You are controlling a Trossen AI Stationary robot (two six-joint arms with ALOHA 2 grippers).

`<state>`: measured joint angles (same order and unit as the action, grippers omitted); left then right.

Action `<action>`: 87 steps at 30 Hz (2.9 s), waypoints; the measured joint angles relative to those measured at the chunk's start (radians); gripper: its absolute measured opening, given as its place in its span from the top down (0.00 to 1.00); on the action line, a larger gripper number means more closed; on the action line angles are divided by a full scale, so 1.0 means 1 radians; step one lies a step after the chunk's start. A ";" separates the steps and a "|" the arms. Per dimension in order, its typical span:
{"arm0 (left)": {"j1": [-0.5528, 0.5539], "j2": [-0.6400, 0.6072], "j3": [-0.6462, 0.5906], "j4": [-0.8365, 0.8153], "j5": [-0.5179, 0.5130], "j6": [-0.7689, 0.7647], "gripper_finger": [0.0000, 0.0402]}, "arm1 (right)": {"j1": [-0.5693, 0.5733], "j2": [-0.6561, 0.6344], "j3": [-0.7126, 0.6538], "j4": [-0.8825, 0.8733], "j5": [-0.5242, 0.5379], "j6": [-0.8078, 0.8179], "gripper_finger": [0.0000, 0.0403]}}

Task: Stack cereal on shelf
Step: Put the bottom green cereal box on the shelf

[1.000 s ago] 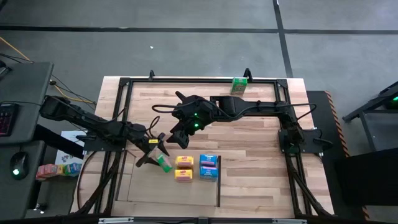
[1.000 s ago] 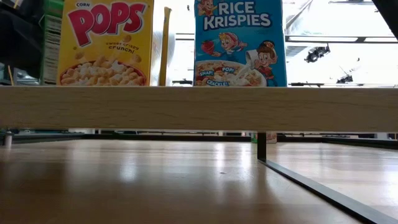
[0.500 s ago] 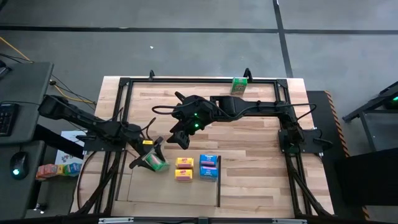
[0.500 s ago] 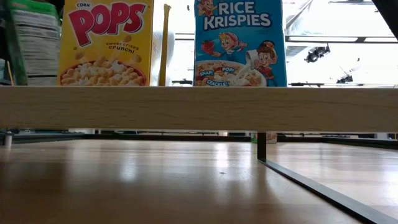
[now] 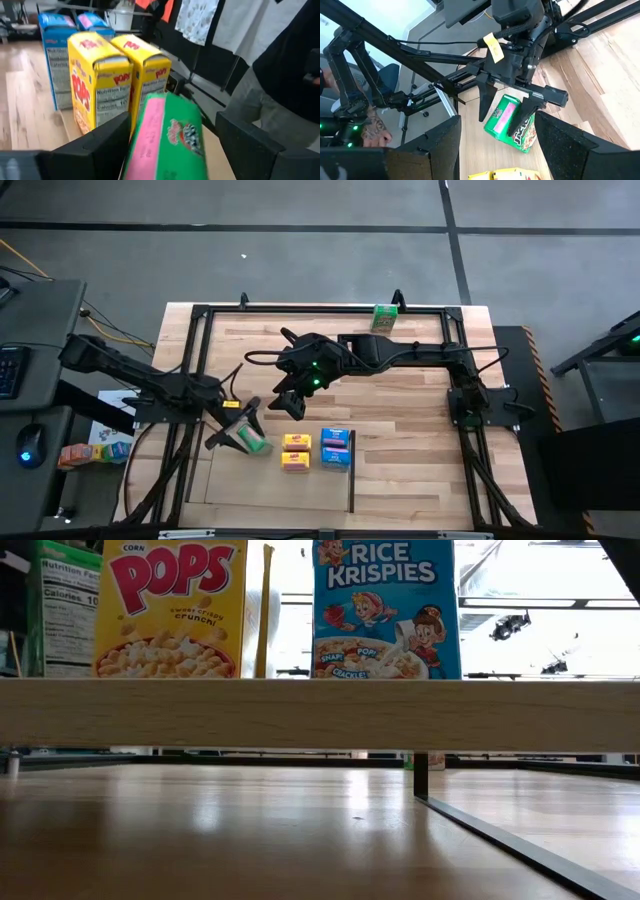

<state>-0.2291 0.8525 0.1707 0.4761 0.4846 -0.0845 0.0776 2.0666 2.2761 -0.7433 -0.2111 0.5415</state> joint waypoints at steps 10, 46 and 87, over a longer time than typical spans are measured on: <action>0.000 -0.102 0.000 0.022 0.005 -0.061 0.30 | 0.000 0.000 0.000 0.000 0.000 0.001 0.39; 0.193 -0.044 0.282 -0.835 -0.190 -0.043 1.00 | 0.002 0.001 0.028 -0.012 -0.041 -0.125 0.39; 0.064 -0.056 0.367 -0.897 -0.253 -0.256 1.00 | -0.011 -0.021 0.028 -0.144 -0.086 -0.267 0.39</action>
<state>-0.1647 0.7964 0.5381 -0.4204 0.2316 -0.3402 0.0666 2.0455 2.3043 -0.8873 -0.2972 0.2745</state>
